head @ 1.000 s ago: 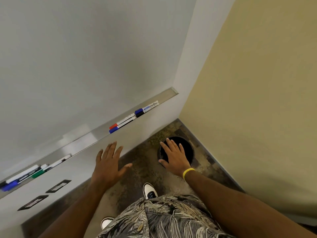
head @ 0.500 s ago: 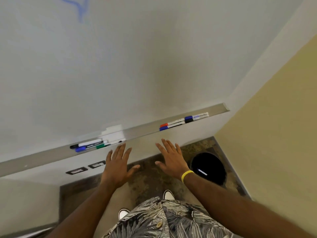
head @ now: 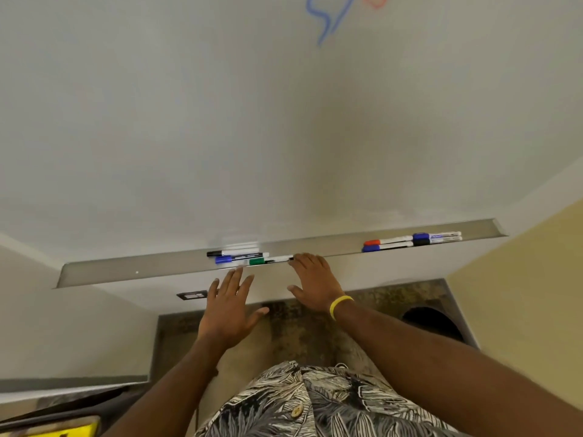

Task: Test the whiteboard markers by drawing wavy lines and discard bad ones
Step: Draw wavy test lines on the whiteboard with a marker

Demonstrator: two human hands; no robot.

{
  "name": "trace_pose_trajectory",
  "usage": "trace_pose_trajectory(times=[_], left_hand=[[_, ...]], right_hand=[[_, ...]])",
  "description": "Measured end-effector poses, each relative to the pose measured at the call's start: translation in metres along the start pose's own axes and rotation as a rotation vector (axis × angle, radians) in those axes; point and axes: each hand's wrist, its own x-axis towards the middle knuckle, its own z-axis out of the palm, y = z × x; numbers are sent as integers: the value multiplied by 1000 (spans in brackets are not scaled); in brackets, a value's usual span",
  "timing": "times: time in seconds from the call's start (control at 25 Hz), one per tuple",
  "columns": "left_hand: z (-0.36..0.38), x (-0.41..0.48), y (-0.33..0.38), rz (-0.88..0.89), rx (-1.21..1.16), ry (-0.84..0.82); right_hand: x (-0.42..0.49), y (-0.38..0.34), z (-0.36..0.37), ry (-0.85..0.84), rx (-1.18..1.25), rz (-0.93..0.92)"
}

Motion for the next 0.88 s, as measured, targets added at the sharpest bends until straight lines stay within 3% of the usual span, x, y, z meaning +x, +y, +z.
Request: trace_pose_trajectory(times=[0.32, 0.88], left_hand=[[-10, 4, -28, -54, -48, 25], [-18, -5, -37, -109, -119, -19]], right_hand=[[69, -10, -9, -23, -64, 5], [94, -7, -2, -94, -78, 8]])
